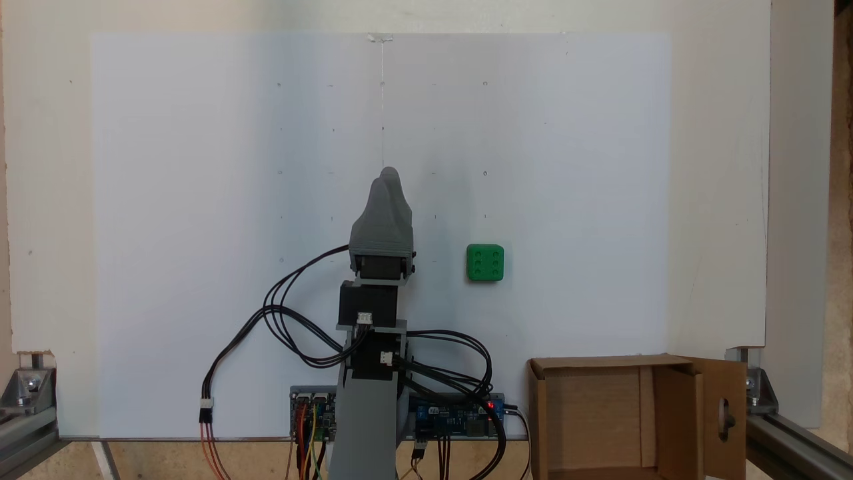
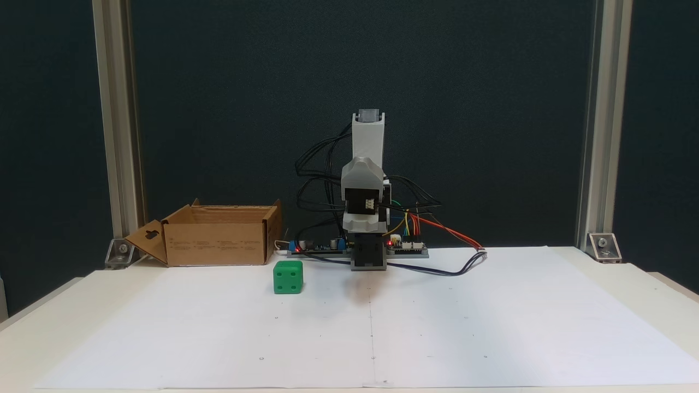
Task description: Grasp a green dice and put it in the bin.
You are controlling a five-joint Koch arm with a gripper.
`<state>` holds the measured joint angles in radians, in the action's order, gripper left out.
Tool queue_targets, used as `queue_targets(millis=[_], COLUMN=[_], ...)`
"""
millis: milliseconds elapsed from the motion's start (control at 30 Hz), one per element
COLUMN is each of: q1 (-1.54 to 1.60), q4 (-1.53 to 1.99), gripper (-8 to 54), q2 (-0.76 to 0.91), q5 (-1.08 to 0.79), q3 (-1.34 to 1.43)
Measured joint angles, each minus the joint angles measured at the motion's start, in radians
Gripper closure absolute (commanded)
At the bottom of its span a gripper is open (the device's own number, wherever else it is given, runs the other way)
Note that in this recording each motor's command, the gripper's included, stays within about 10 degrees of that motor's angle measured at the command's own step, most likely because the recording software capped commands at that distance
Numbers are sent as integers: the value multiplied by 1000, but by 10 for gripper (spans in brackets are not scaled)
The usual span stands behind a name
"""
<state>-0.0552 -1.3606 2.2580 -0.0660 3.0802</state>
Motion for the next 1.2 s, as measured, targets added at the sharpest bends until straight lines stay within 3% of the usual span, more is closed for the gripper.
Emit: queue_targets(millis=[1200], q1=[-52], q4=[20], gripper=[16], q2=[0], q5=[0], q3=[-2])
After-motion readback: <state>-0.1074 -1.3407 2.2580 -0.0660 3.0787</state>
